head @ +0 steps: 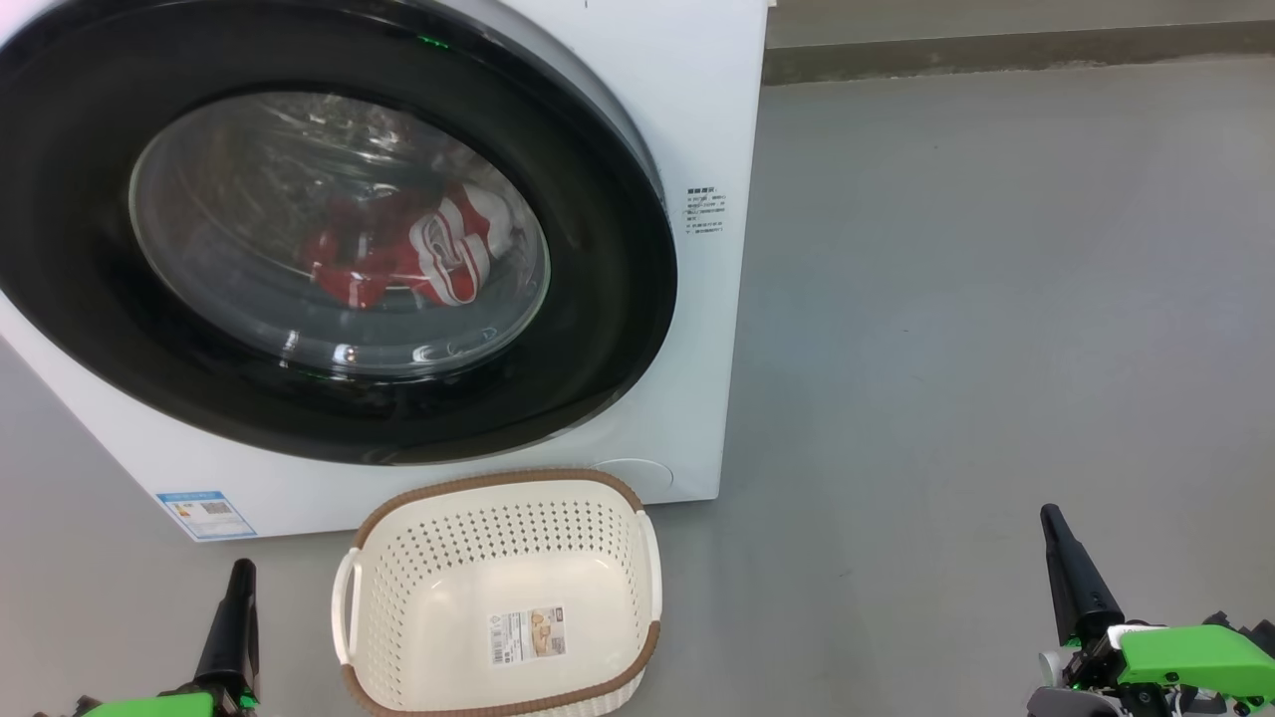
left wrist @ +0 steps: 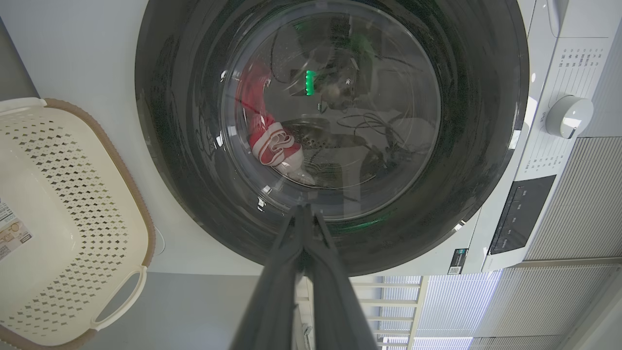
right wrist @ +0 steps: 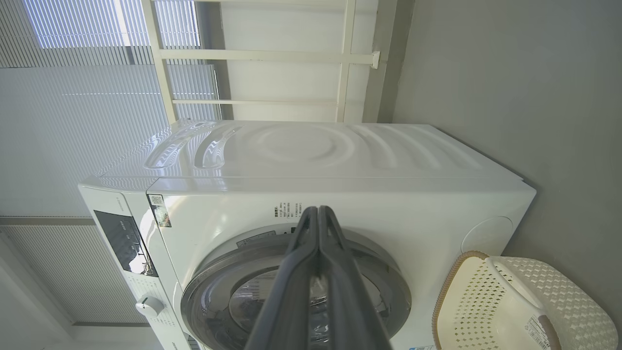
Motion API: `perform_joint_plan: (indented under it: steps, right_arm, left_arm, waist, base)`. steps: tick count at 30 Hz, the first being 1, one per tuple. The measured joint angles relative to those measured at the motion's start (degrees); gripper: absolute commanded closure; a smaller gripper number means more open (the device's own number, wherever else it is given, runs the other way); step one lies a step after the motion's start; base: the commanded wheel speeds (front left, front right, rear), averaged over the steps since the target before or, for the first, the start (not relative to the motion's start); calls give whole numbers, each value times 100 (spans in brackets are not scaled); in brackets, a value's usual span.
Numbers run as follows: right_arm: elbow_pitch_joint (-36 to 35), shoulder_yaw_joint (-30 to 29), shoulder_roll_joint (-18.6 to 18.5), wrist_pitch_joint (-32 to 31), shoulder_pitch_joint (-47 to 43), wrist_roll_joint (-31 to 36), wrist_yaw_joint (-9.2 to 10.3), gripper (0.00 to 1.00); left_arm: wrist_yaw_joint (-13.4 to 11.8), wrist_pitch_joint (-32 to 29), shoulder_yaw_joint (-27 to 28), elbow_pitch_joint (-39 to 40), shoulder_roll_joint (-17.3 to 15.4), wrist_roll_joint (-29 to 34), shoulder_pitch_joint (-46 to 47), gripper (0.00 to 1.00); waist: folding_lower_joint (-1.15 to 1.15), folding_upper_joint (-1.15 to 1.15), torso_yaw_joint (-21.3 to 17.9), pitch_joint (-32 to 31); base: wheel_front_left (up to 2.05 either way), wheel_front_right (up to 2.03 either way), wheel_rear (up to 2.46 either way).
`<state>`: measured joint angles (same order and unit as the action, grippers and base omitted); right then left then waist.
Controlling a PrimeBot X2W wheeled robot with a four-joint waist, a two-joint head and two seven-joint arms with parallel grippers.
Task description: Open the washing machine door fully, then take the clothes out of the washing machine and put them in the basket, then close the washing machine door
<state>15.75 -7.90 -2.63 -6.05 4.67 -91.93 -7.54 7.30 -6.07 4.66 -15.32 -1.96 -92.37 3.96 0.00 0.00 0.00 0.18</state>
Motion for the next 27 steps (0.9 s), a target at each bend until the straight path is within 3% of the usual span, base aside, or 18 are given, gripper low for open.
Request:
perform_joint_plan:
  steps: [27]
  right_arm:
    - [0, 0, 0, 0, 0, 0, -1, 100]
  left_arm:
    - [0, 0, 0, 0, 0, 0, 0, 100]
  waist:
    - [0, 0, 0, 0]
  base:
    - [0, 0, 0]
